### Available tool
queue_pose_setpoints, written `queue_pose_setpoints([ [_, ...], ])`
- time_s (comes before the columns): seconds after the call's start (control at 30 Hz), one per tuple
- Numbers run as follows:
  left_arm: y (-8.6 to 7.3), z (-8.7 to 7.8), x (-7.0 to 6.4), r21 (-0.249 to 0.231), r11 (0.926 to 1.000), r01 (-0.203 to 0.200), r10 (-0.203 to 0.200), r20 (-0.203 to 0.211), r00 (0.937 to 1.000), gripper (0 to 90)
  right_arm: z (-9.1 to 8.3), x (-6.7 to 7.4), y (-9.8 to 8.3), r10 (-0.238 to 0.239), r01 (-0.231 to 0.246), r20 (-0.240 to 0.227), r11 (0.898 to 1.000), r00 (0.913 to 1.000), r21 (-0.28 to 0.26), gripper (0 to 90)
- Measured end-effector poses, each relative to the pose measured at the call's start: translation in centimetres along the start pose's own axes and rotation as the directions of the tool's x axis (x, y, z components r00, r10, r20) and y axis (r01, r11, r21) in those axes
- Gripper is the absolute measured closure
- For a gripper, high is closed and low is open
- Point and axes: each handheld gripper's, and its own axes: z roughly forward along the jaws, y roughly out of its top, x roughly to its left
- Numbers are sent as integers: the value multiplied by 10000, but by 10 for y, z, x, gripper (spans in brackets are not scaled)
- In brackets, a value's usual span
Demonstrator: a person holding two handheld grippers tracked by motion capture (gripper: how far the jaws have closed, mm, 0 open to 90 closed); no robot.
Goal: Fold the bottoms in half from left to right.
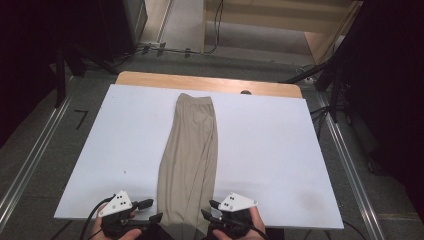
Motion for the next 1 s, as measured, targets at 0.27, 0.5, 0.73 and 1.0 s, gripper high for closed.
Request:
queue_pose_setpoints([
  [0.27, -1, 16, -23, 428, 9919, -1198, 1245, -1331, 9832, 583, 13, 11, -12, -1113, 1091, 977, 9937, 9890, 273, 709],
  [0.5, 6, 16, -18, 912, 9863, -1372, 1435, -668, 9874, 885, 11, 8, -6, -1564, 1510, 756, 9859, 9848, 727, 890],
  [0.73, 7, 9, -4, 944, 9874, -1267, 1244, 299, 9918, 886, -10, -12, -10, -952, 887, 1051, 9939, 9899, 652, 888],
  [1.0, 13, -3, -9, -483, 9870, -1530, 1562, 709, 9852, 850, -3, 16, 3, -1030, 1036, 128, 9924, 9946, -664, 789],
])
